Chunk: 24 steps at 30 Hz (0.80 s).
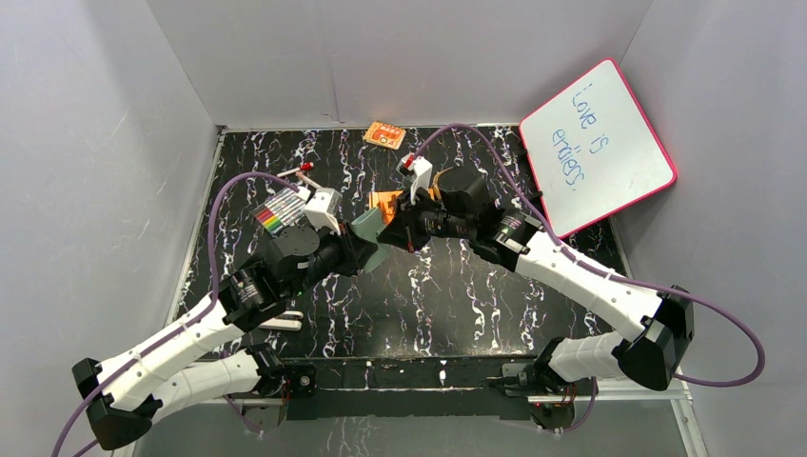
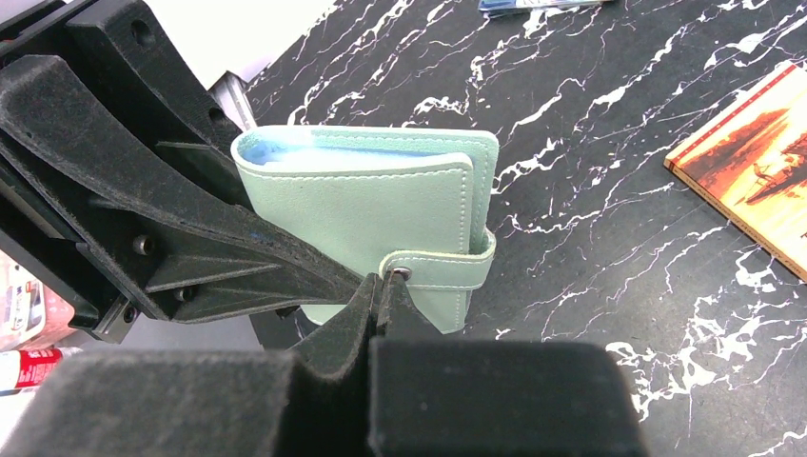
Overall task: Put the credit cards into the card holder
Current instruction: Close the card holder.
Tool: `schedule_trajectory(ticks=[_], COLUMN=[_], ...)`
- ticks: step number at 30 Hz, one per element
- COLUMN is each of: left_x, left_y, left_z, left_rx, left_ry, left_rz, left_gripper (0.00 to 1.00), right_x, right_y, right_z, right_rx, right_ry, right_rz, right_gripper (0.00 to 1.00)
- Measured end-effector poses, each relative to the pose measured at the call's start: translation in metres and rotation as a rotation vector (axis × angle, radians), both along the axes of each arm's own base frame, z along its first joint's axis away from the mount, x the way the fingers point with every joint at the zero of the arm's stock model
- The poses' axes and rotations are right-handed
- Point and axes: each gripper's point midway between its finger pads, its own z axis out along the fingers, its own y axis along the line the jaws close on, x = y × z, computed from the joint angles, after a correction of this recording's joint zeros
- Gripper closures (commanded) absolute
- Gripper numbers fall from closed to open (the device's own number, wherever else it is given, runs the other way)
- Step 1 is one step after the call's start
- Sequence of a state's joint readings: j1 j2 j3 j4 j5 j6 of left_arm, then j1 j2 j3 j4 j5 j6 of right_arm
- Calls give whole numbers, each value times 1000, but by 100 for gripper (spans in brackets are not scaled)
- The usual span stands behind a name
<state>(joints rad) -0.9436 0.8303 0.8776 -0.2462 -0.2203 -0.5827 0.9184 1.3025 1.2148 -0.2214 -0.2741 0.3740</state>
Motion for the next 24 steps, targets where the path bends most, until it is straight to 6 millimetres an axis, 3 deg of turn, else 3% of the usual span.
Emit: schedule_trajectory(ticks=[24], left_x=[-1], left_y=[-1], left_z=[0], left_rx=[-8], left_ry=[-10], left_rz=[-25], left_gripper=[100], right_x=[-2], right_y=[0], right_z=[-1], right_rx=[0], right_ry=[19], right_rz=[1], right_gripper=[98])
